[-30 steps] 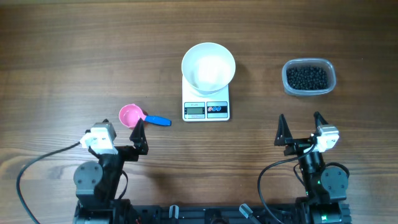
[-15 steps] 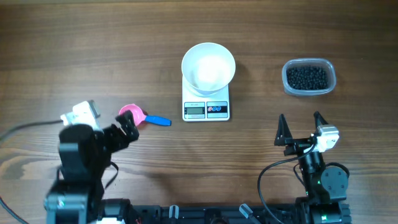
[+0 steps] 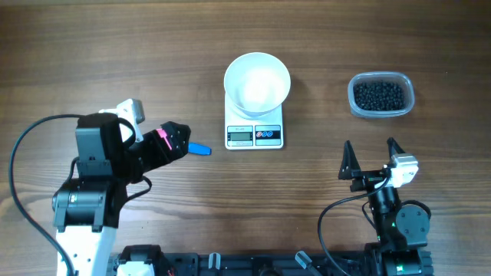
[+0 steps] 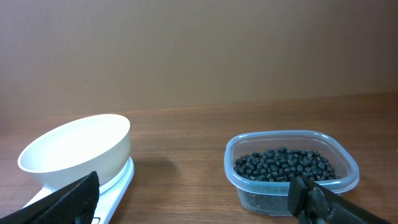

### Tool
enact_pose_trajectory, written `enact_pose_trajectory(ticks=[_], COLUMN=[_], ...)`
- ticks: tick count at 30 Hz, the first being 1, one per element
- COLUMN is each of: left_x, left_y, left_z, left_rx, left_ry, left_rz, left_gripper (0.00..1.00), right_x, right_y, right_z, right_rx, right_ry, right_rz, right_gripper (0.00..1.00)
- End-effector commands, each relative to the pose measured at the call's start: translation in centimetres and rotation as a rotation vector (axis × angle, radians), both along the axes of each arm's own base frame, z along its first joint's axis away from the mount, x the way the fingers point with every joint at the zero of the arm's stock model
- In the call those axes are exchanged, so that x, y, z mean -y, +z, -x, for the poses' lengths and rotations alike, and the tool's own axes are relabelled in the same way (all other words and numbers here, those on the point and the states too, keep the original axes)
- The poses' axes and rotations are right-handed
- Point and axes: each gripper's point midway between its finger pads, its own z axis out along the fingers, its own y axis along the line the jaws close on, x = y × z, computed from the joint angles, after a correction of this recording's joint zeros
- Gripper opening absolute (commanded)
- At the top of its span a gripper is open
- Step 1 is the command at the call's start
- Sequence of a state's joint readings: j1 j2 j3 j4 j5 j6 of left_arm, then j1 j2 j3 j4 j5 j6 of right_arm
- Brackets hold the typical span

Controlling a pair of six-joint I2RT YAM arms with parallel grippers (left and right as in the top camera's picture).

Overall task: Scoop item into bowl and weigh 150g on scale
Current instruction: 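Move the left gripper to the pink scoop and grasp its bowl rim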

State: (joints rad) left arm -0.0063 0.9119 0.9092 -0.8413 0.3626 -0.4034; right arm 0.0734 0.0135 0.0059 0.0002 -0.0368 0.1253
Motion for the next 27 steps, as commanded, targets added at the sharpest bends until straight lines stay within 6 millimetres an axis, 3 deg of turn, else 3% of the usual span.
enact_pose_trajectory(ticks=[1, 10, 14, 17, 24, 27], left_x=[1.1, 0.8, -2.1, -5.7, -7.8, -8.1], left_y=[0.0, -3.0, -5.2, -6.9, -9.5, -11.0], left_z=[-0.3, -1.2, -1.2, 0.3, 1.3, 1.2], left_rx=[-0.027, -0.156, -0.270, -0.383, -0.476, -0.509], left_ry=[-0.038, -0.001, 0.230, 0.540, 0.806, 0.855], left_rz=[0.062, 0.065, 0.013, -0.051, -0.050, -0.057], left_gripper=[1.00, 1.00, 1.00, 1.00, 0.99, 0.95], right_x=[-0.3, -0.3, -0.3, -0.3, -0.3, -0.3], right_y=[0.1, 0.1, 0.1, 0.1, 0.1, 0.1], right_z=[0.1, 0.1, 0.1, 0.1, 0.1, 0.1], right_rx=[0.007, 0.007, 0.007, 0.007, 0.007, 0.007], right_ry=[0.016, 0.016, 0.016, 0.016, 0.016, 0.016], right_rz=[0.018, 0.017, 0.017, 0.017, 0.017, 0.017], right_gripper=[1.00, 1.00, 1.00, 1.00, 1.00, 1.00])
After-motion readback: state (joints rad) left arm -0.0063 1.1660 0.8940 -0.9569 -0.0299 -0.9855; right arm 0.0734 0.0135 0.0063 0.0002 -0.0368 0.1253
